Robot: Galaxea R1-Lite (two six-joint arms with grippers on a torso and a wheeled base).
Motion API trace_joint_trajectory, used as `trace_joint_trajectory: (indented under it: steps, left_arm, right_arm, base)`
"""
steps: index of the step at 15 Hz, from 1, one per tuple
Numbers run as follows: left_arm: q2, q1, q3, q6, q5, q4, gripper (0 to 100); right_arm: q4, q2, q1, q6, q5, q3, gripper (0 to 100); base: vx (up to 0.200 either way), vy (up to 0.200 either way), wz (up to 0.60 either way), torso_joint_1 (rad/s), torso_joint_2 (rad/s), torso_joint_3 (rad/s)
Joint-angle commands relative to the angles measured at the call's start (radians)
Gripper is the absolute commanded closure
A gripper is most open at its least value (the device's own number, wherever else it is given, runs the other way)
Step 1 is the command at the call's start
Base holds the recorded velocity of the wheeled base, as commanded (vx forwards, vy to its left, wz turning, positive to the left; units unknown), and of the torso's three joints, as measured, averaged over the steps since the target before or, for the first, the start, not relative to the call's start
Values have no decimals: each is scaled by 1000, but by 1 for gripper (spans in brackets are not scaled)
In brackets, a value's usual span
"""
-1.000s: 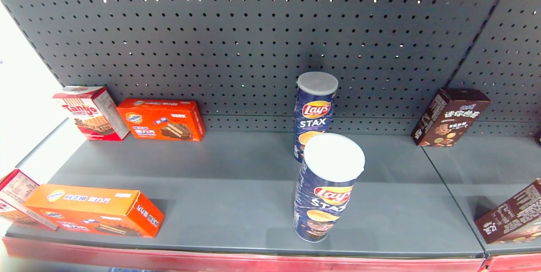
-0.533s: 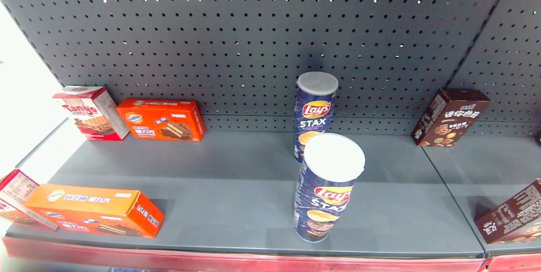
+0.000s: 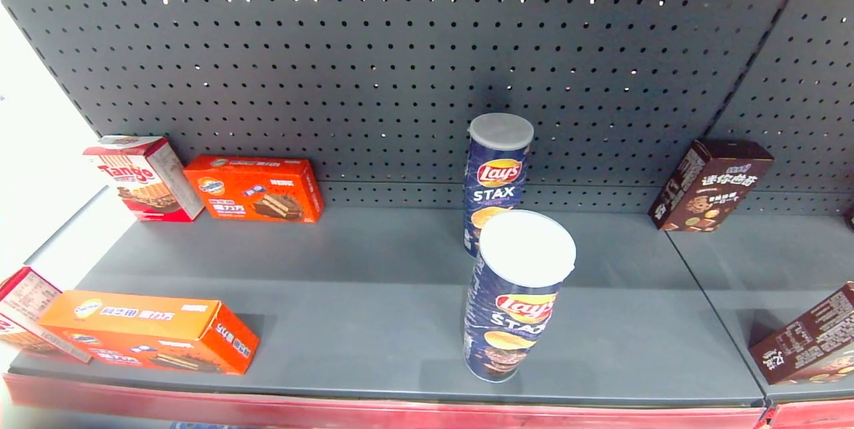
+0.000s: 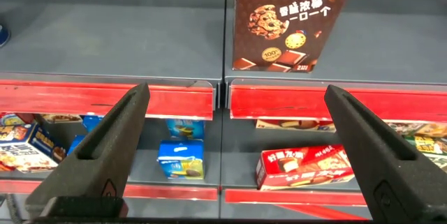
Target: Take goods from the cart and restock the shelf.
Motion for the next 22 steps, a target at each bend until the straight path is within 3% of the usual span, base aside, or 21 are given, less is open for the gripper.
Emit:
trace_joint_trajectory:
  steps: [1,19,22]
  left_arm:
    - [3,0,1,0,1,0,0]
    - [3,0,1,12,-8,0,0]
    - [3,0,1,-2,-2,0,0]
  right_arm:
    - [0,0,0,-1,0,0,0]
    - [0,0,0,-1,0,0,0]
    - [0,0,0,-1,0,0,0]
  base:
    - [0,0,-600,2,-2,12]
    - [-11,0,0,0,0,0]
    - [0,0,0,0,0,0]
